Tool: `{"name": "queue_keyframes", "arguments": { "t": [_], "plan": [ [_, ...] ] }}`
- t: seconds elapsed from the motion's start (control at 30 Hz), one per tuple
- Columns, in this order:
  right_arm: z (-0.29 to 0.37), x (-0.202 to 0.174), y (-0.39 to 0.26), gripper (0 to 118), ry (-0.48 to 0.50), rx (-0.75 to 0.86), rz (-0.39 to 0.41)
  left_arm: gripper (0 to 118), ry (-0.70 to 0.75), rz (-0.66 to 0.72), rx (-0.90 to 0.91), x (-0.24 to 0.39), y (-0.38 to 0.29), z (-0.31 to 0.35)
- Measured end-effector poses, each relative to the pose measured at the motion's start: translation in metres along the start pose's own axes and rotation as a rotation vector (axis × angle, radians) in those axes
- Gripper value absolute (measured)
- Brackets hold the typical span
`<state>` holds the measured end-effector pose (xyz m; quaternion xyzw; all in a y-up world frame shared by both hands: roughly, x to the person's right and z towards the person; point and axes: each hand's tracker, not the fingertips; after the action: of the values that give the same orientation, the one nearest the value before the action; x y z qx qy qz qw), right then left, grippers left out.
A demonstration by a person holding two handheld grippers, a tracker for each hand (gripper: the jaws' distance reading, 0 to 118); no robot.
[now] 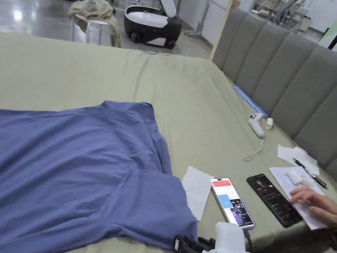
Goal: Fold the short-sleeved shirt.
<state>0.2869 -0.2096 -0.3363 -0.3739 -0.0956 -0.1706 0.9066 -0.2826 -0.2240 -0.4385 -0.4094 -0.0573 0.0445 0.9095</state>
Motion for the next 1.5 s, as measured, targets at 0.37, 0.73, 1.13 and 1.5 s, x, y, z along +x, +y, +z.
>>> {"name": "queue_keyframes", "arguments": {
  "t": [0.37, 0.73, 1.13, 1.5],
  "plan": [
    [0.004, -0.015, 0.005, 8, -0.013, 0.029, 0.081, 16, 0.066, -0.148, 0.052, 0.021, -0.003, 0.013],
    [-0.008, -0.033, 0.115, 8, 0.033, 0.210, 0.209, 10, -0.027, -0.109, 0.242, 0.020, 0.122, 0.024],
    [-0.167, -0.057, 0.223, 8, 0.012, 0.051, 0.230, 10, -0.086, -0.044, 0.092, 0.026, 0.236, -0.110],
    [-0.154, -0.037, 0.202, 57, -0.046, 0.169, 0.234, 51, -0.118, -0.079, 0.309, 0.027, 0.193, -0.063]
  ]
}}
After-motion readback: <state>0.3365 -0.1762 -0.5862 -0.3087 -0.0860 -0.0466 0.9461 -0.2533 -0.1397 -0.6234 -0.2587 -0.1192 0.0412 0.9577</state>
